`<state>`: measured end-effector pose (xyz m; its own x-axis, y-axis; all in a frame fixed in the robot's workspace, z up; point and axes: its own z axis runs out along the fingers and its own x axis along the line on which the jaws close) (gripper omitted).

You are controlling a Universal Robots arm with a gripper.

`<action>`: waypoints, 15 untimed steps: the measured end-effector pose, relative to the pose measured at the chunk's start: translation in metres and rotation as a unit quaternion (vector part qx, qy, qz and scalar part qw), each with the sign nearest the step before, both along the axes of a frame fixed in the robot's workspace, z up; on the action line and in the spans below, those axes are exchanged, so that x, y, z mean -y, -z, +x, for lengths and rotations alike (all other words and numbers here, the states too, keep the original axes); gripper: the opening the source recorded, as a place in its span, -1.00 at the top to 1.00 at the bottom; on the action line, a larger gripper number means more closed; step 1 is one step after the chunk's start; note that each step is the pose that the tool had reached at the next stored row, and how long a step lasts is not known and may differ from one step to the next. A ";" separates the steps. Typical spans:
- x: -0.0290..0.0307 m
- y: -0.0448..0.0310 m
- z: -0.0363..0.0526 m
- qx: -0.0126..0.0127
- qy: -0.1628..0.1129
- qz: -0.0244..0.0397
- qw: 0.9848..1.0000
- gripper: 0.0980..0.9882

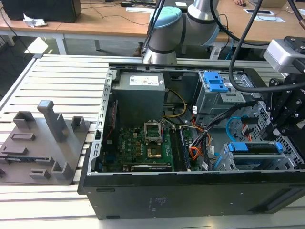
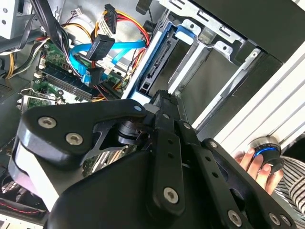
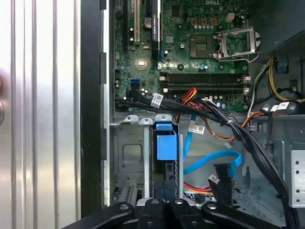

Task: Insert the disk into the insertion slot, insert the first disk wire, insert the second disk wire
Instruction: 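Insert the first disk wire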

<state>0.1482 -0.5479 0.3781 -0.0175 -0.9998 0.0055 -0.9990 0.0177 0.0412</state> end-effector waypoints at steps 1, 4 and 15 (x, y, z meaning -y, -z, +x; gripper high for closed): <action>0.0001 -0.0024 0.0000 0.000 0.000 0.000 1.000 0.98; -0.0005 -0.0030 0.0001 0.000 0.000 0.002 1.000 0.98; -0.0238 -0.0026 0.0014 0.000 0.000 0.002 1.000 0.98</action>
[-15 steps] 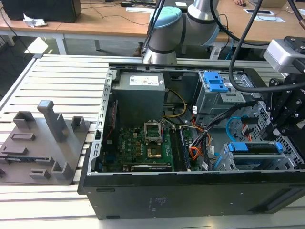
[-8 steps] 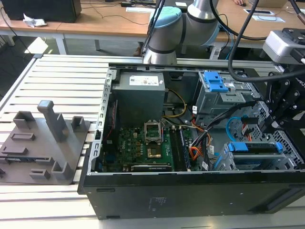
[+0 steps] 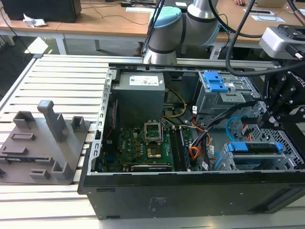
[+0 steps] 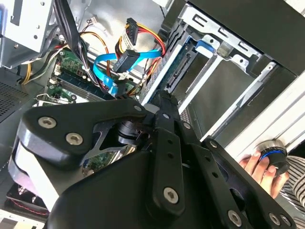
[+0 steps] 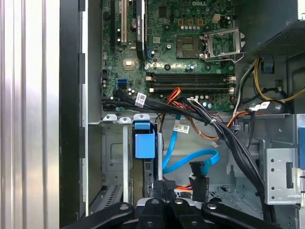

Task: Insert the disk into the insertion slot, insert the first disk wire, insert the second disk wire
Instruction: 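Insert the first disk wire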

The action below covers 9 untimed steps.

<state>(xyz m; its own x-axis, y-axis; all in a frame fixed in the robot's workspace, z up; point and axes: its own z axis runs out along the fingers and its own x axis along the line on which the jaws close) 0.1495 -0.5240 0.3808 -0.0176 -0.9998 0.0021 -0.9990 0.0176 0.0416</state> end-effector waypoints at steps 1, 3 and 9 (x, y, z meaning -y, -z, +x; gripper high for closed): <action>-0.0008 0.0000 0.0000 0.000 0.000 0.000 1.000 0.98; -0.0033 0.0000 0.0001 0.000 0.000 0.000 1.000 0.98; -0.0188 -0.0001 0.0005 0.000 0.000 0.000 1.000 0.98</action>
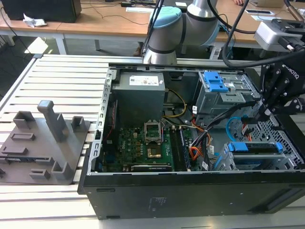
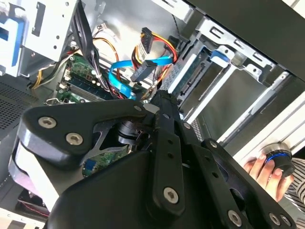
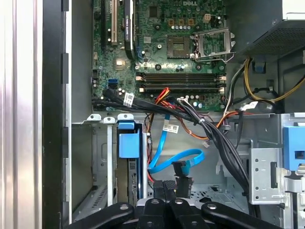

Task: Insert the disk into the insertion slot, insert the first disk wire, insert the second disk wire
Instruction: 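Insert the first disk wire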

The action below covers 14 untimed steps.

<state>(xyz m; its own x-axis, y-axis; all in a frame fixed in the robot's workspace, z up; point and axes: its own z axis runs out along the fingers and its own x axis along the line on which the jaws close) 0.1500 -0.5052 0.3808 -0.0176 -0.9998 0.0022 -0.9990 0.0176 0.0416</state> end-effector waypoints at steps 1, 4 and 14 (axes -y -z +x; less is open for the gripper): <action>-0.0024 0.0000 0.0000 0.000 0.000 0.000 1.000 0.98; -0.0043 0.0000 0.0000 0.000 0.000 0.000 1.000 0.98; -0.0045 0.0002 0.0000 0.000 0.000 0.000 1.000 0.55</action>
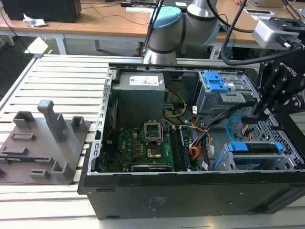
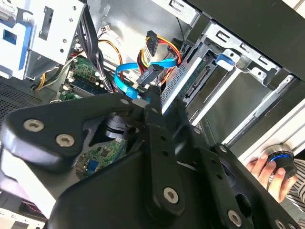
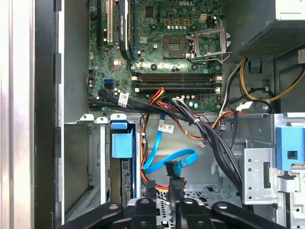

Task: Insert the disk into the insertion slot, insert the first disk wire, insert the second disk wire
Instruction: 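Insert the first disk wire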

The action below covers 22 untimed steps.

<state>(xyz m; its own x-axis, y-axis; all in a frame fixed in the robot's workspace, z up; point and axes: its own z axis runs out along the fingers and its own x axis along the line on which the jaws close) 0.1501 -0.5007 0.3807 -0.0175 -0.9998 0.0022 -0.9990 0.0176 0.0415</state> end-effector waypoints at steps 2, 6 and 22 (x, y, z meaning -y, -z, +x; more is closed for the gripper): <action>0.0000 0.0000 0.0000 0.000 0.000 0.000 1.000 0.41; -0.0015 0.0006 0.0000 0.000 0.000 0.000 1.000 0.41; -0.0210 0.0244 0.0072 0.000 0.015 -0.014 1.000 0.41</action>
<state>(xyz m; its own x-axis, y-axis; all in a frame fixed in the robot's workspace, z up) 0.1572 -0.4797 0.3563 -0.0484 -0.9984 0.0302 -0.9979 0.0496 0.0406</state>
